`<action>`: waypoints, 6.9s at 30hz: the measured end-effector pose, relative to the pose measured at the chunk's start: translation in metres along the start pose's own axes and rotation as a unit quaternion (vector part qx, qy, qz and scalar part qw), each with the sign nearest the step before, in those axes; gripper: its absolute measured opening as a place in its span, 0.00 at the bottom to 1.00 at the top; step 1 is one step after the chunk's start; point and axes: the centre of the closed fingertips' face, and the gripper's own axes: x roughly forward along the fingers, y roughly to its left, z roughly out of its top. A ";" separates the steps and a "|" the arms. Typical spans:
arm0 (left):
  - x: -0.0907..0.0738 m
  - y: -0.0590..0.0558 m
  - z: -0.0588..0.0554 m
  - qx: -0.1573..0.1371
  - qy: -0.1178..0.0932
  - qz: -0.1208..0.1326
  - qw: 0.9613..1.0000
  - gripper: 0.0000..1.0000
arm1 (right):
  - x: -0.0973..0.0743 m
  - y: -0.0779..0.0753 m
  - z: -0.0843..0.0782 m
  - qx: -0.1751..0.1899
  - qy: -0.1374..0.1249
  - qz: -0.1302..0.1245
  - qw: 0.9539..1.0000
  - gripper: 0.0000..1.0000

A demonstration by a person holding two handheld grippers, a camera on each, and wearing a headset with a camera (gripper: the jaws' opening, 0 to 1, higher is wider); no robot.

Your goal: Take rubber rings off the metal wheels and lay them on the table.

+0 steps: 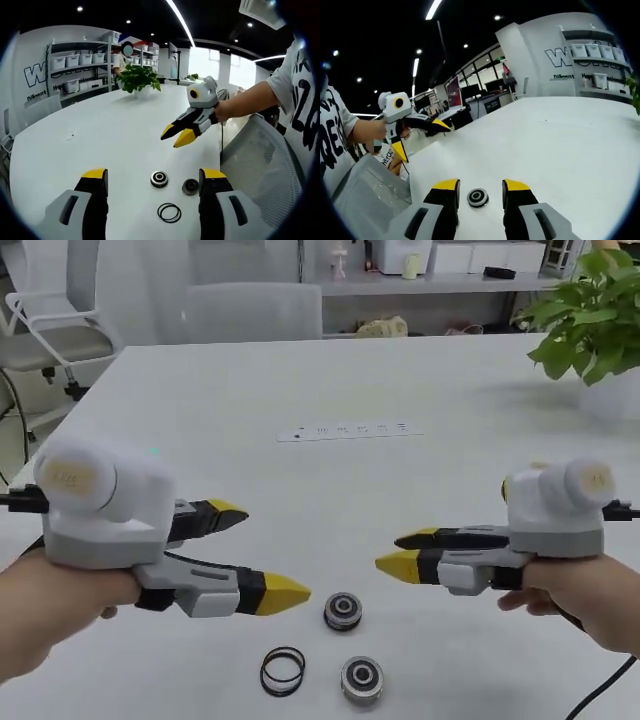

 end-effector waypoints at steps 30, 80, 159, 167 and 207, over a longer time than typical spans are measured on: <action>0.038 -0.004 -0.012 -0.002 0.021 -0.034 0.999 0.63 | 0.010 -0.010 -0.032 -0.024 0.040 0.006 0.999 0.33; 0.087 -0.015 -0.048 -0.013 0.072 -0.069 0.995 0.35 | 0.020 -0.011 -0.059 -0.038 0.076 0.015 0.996 0.32; 0.109 -0.012 -0.071 0.057 0.107 -0.042 0.992 0.08 | 0.045 0.004 -0.079 -0.075 0.127 0.045 0.988 0.28; 0.109 -0.012 -0.071 0.056 0.106 -0.040 0.992 0.07 | 0.053 0.005 -0.080 -0.085 0.131 0.046 0.987 0.25; 0.108 -0.012 -0.071 0.047 0.102 -0.027 0.993 0.07 | 0.047 -0.004 -0.084 -0.028 0.128 0.010 0.991 0.00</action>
